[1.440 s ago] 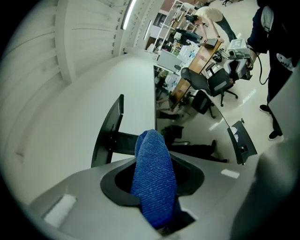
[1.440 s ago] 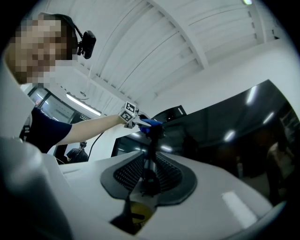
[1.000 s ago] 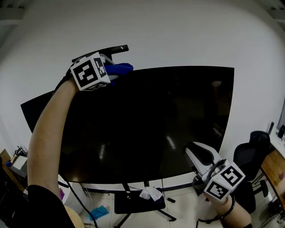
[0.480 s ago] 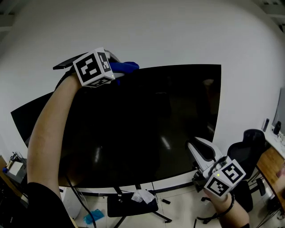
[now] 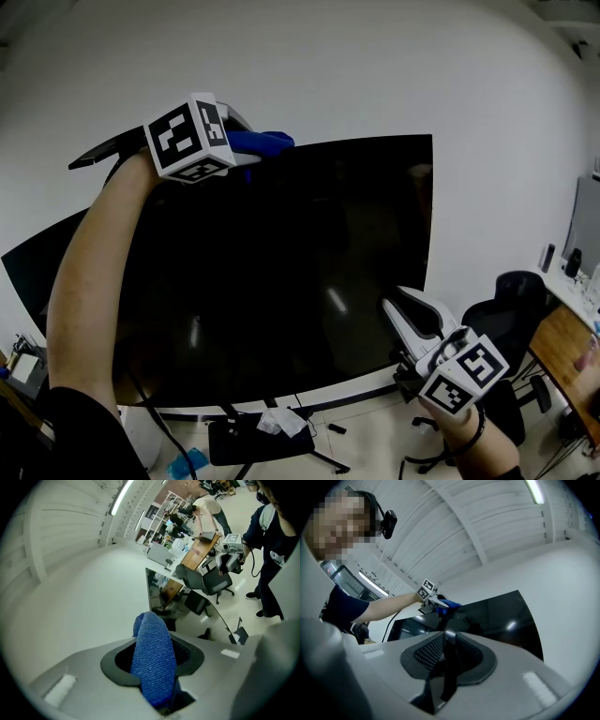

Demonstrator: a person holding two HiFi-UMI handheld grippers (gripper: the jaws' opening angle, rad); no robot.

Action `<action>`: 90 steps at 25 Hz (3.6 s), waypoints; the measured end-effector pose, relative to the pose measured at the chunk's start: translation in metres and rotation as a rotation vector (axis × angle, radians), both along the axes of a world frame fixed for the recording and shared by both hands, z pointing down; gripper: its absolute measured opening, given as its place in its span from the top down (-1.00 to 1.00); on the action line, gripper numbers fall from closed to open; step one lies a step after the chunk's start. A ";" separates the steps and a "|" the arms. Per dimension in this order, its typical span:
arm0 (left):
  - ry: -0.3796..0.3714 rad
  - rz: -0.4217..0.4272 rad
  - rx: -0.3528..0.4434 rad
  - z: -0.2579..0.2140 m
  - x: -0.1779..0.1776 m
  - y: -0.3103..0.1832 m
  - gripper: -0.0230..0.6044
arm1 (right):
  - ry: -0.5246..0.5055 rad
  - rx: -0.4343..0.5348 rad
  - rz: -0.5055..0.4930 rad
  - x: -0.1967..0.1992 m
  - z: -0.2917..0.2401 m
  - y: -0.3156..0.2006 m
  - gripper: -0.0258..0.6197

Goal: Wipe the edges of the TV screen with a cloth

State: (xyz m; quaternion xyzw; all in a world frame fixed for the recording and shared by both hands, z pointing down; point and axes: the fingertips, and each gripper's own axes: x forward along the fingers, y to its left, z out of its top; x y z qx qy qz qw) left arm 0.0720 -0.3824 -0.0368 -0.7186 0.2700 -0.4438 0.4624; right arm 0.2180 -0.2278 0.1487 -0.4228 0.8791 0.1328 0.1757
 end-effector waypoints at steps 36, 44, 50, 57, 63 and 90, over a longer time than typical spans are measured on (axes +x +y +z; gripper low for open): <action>-0.016 0.111 0.037 -0.017 0.306 -0.031 0.54 | 0.013 -0.015 0.070 0.241 0.006 -0.021 0.65; 0.037 0.253 0.103 -0.008 0.364 -0.004 0.54 | 0.000 -0.017 0.097 0.269 0.011 -0.006 0.65; 0.250 0.427 0.074 0.017 0.358 0.031 0.54 | -0.018 -0.058 0.078 0.261 0.029 -0.016 0.65; 0.441 0.485 -0.027 0.107 0.310 0.082 0.54 | -0.045 -0.129 0.002 0.230 0.067 -0.005 0.65; 0.613 0.525 -0.092 0.184 0.254 0.139 0.54 | -0.065 -0.177 -0.059 0.178 0.093 0.014 0.65; 1.223 0.086 -0.488 0.455 -0.015 0.293 0.54 | -0.126 -0.480 -0.209 -0.039 0.232 0.124 0.75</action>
